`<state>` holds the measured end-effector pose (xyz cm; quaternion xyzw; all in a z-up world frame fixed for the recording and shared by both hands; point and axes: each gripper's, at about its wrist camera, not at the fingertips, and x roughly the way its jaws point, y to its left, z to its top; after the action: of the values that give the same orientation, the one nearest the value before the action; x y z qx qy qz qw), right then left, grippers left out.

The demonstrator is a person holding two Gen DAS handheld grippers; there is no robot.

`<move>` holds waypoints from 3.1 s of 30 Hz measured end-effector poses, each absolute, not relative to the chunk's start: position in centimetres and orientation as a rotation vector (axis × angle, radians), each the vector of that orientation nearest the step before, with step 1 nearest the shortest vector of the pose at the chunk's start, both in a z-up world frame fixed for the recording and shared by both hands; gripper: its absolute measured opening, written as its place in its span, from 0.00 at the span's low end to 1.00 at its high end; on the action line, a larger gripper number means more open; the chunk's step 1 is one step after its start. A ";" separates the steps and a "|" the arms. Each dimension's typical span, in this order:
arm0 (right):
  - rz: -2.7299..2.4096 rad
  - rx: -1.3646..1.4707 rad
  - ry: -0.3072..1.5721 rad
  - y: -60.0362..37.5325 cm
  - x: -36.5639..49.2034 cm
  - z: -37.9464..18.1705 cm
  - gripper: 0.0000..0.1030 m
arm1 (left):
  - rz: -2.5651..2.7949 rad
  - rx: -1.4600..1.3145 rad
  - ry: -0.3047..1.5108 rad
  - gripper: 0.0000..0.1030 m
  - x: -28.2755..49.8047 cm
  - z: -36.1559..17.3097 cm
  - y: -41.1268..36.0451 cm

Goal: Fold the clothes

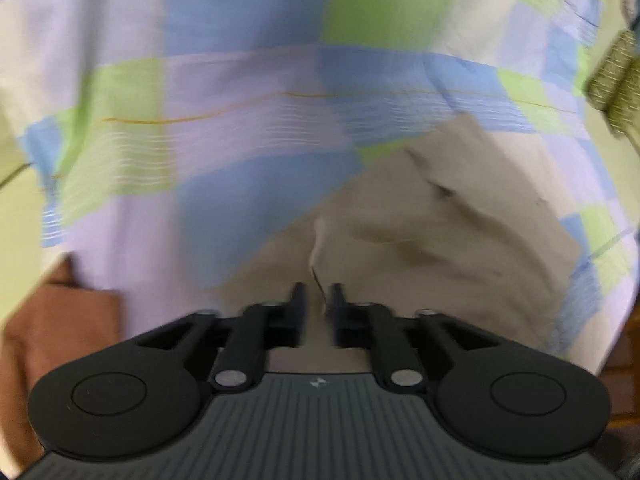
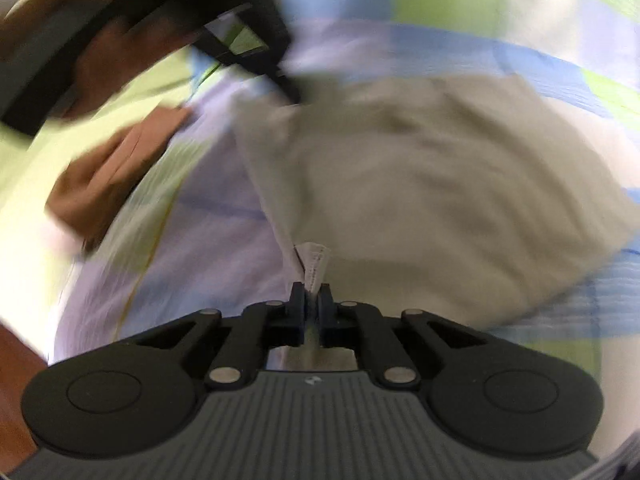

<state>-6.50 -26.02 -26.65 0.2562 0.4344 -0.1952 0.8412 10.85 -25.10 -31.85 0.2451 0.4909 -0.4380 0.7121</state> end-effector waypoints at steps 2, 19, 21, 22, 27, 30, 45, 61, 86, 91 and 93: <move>-0.436 0.591 0.917 -26.9 -7.4 -26.5 0.03 | -0.955 0.560 1.085 0.43 11.9 -32.2 -25.0; -0.646 0.203 0.980 -34.1 -13.6 -21.9 0.02 | -1.158 0.377 1.487 0.00 3.7 -34.8 -22.7; -0.665 0.142 1.066 -35.8 -15.0 -22.5 0.16 | -1.165 0.420 1.485 0.03 2.2 -35.1 -22.5; -0.671 0.123 1.111 -36.3 -15.5 -23.1 0.26 | -1.167 0.444 1.485 0.07 1.5 -35.3 -22.4; -0.558 0.048 1.026 -32.4 -14.9 -22.4 0.37 | -1.127 0.610 1.374 0.22 1.6 -34.4 -21.5; -0.368 -0.003 0.931 -28.2 -12.3 -22.6 0.40 | -1.080 0.648 1.330 0.31 3.9 -33.8 -21.4; -0.086 -0.449 0.929 -24.6 -3.5 -29.6 0.00 | -1.065 0.482 1.390 0.39 7.3 -35.3 -23.5; -0.033 -0.052 0.938 -22.8 -12.4 -22.1 0.01 | -1.194 0.501 1.428 0.52 5.3 -38.2 -31.7; -0.586 0.014 0.685 -38.1 -18.5 -0.9 0.00 | -1.096 0.161 0.981 0.00 -2.1 -11.4 -23.8; -0.483 -0.116 0.583 -46.0 -16.1 -1.3 0.00 | -0.996 0.182 0.802 0.00 -0.9 -8.3 -28.6; -0.450 -0.149 0.521 -49.8 -14.4 0.0 0.00 | -0.938 0.166 0.727 0.00 0.0 -5.5 -31.0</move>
<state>-14.40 -49.80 -0.04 -0.0728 0.2553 -0.2204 0.9386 -0.04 -30.98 -5.50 0.0780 0.3423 -0.4415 0.8257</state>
